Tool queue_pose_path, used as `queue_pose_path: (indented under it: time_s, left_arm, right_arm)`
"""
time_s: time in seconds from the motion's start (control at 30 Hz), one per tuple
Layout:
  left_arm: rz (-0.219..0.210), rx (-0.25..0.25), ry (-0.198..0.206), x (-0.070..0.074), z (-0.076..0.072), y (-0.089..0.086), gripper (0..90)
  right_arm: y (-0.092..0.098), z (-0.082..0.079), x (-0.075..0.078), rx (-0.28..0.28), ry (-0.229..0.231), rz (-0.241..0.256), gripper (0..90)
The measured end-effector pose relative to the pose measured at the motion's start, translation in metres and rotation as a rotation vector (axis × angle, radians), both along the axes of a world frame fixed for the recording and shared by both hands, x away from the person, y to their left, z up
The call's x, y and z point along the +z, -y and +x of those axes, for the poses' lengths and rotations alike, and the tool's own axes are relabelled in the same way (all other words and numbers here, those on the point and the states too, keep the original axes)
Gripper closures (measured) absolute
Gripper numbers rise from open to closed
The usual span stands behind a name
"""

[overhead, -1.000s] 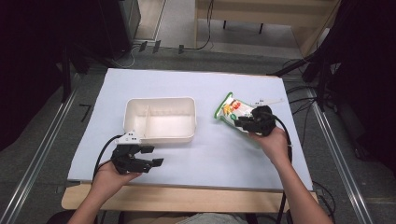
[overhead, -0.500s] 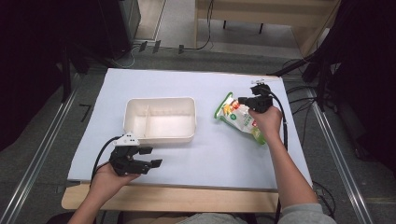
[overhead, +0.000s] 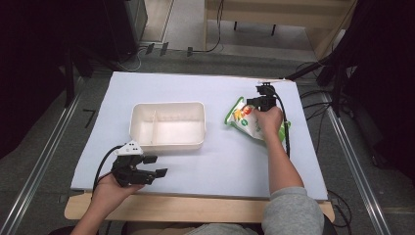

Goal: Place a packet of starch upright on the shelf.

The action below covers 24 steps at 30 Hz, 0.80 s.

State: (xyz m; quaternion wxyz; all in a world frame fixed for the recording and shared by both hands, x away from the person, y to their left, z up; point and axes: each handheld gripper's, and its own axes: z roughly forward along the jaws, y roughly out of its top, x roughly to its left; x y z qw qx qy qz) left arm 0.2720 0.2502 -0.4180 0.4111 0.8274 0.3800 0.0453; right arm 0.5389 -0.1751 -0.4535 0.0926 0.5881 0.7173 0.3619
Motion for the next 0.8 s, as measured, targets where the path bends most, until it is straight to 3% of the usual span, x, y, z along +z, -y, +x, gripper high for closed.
queue_pose_path:
  time_s: [0.03,0.2,0.23,0.33,0.43,0.53,0.7,0.77,0.8]
  left_arm:
    - [-0.001,0.006,0.005,0.0,-0.001,0.0,34.3]
    - [0.002,0.005,-0.001,0.0,-0.001,0.0,34.3]
    - [0.005,0.006,0.002,-0.001,-0.001,0.001,34.3]
    - [0.009,0.007,0.007,-0.001,-0.002,0.001,34.3]
    - [0.001,0.008,0.004,0.0,-0.001,0.0,34.3]
    - [0.002,0.012,0.005,0.0,-0.001,-0.002,34.3]
    - [-0.001,0.013,0.004,0.001,-0.001,-0.002,34.3]
    - [-0.006,0.012,0.01,0.0,-0.002,-0.001,34.3]
    - [-0.006,0.012,0.01,0.0,-0.002,-0.001,34.3]
  right_arm:
    - [0.002,0.002,-0.004,-0.006,-0.012,0.025,90.0]
    - [-0.001,0.003,-0.004,0.002,-0.01,0.004,90.0]
    - [-0.003,0.007,-0.001,0.016,-0.035,-0.031,90.0]
    - [-0.009,0.014,0.007,0.036,-0.038,-0.066,90.0]
    - [-0.022,0.019,0.003,0.037,-0.06,-0.109,90.0]
    - [-0.024,0.021,-0.004,0.022,-0.091,-0.085,90.0]
    - [-0.029,0.019,-0.005,0.097,-0.114,-0.075,90.0]
    - [-0.04,0.011,-0.003,0.184,-0.122,-0.088,90.0]
    - [-0.043,0.008,-0.003,0.201,-0.124,-0.087,90.0]
